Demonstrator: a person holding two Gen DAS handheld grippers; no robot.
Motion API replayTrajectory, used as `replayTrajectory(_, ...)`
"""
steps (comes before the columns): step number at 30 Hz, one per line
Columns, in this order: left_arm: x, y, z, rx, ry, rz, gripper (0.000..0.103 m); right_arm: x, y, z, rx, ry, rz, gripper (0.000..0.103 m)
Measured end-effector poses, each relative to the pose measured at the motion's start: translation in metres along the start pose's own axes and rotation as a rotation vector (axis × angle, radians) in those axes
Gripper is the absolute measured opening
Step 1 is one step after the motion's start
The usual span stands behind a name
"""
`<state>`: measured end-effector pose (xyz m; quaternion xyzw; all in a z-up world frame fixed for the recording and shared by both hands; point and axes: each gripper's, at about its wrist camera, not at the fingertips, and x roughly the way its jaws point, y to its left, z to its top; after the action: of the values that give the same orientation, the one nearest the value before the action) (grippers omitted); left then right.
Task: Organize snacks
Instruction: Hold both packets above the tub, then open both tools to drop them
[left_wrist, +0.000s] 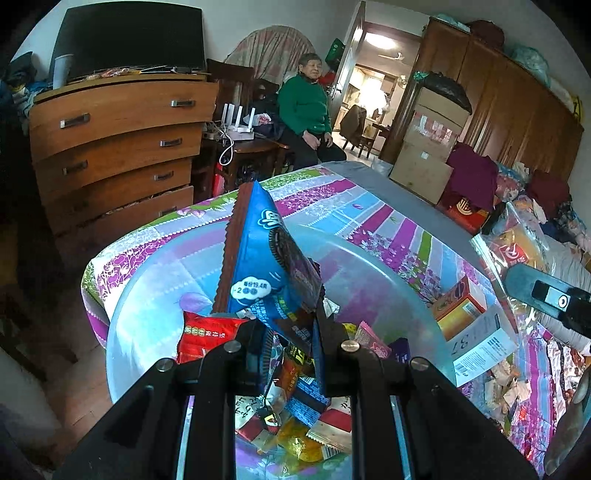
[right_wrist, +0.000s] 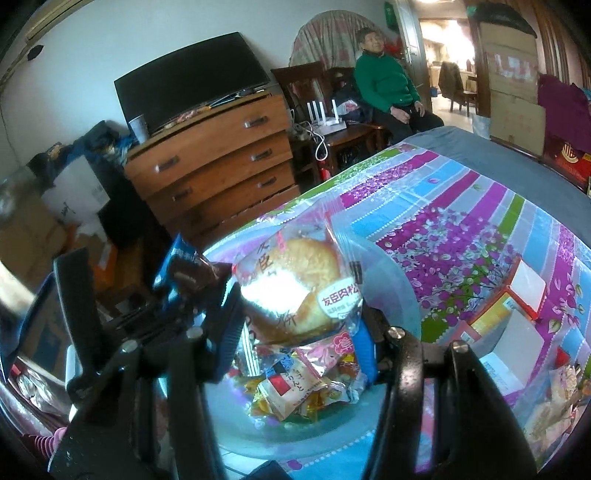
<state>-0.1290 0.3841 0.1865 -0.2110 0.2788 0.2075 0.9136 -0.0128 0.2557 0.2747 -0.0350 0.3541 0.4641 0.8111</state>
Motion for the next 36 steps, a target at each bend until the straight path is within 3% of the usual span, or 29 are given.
replayTrajectory(36,0.007,-0.003,0.001,0.003,0.016,0.006,0.018,0.021,0.008,0.000,0.016,0.019,0.020,0.054)
